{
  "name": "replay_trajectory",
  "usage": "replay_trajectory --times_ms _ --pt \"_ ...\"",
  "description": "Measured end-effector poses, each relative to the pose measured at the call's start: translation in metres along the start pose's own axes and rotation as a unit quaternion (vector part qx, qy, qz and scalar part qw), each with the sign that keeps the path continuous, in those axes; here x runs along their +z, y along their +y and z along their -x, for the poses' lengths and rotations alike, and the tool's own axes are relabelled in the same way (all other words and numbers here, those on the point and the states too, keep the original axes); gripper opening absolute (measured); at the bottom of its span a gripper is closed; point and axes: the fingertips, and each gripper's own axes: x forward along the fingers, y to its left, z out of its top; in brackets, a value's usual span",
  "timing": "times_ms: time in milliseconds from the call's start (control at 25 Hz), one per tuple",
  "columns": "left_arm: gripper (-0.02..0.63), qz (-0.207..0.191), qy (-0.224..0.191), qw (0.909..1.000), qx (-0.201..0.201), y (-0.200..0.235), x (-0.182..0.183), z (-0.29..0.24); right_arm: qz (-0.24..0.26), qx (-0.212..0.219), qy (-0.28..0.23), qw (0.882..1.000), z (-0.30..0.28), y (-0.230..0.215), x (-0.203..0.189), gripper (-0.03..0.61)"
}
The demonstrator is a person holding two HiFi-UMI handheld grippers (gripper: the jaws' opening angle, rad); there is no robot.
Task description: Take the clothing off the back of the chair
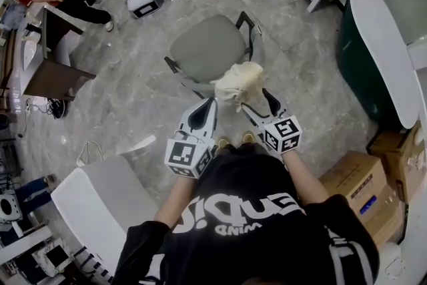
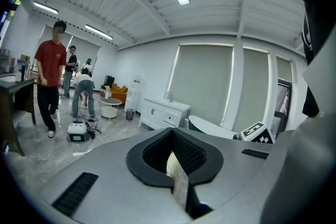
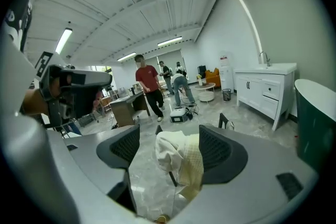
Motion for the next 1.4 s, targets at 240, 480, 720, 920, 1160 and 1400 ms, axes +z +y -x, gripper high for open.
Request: replay_trajectory --times_ms 240,480,720,920,1160,1400 --pt "0.014 0.003 0.017 0.9998 -0.001 -0.001 -0.013 -0.005 -0.011 -0.016 0.044 0.999 -0.026 -0.033 -0.044 0.301" --pt "0.014 0.008 0.027 0.9996 -0.002 -0.002 -0.020 -0.008 -0.002 -0.024 0.077 0.997 -0.053 -0.050 -0.071 0.301" --pt "0.014 0.006 0.032 0.9995 0.000 -0.005 -0.022 -0.008 0.000 -0.031 0.104 0.994 -0.079 -0.064 -0.093 0.301" --pt "0.014 0.009 0.041 0.9991 0.009 -0.002 -0.028 -0.006 0.007 -0.023 0.122 0.992 -0.099 -0.068 -0.106 0.301" --pt "0.014 0.011 0.050 0.9985 0.019 0.003 -0.031 -0.007 0.025 -0.007 0.124 0.992 -0.113 -0.071 -0.108 0.301" --pt "0.014 0.013 0.047 0.9986 0.022 0.007 -0.030 -0.011 0.019 -0.016 0.127 0.992 -0.115 -0.073 -0.108 0.299"
